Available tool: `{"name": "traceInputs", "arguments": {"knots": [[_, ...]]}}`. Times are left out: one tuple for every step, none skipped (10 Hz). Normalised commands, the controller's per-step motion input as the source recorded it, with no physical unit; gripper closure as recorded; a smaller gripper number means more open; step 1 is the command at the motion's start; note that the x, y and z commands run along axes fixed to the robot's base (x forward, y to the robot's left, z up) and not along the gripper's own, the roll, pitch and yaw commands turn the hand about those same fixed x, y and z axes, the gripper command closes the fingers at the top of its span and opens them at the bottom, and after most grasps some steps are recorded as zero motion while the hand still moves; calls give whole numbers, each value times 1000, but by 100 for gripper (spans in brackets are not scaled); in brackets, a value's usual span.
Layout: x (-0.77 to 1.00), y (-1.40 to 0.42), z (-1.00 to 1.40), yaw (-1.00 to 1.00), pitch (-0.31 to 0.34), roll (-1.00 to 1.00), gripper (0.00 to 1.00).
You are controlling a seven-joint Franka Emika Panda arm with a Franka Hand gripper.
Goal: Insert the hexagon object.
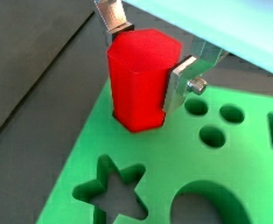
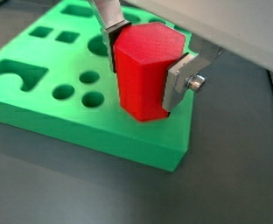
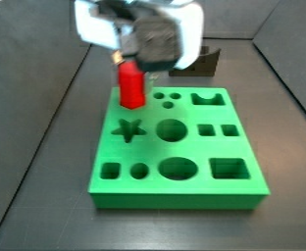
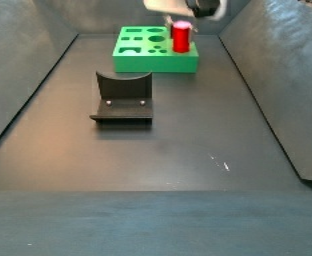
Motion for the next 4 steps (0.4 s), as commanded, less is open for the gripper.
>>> {"name": "traceInputs", "arguments": {"knots": [[-734,0,-737,11,-269,6,100],[-397,0,-220,0,-331,-176,100],[0,0,0,0,-7,-26,100],[0,0,0,0,0,0,100]]}}
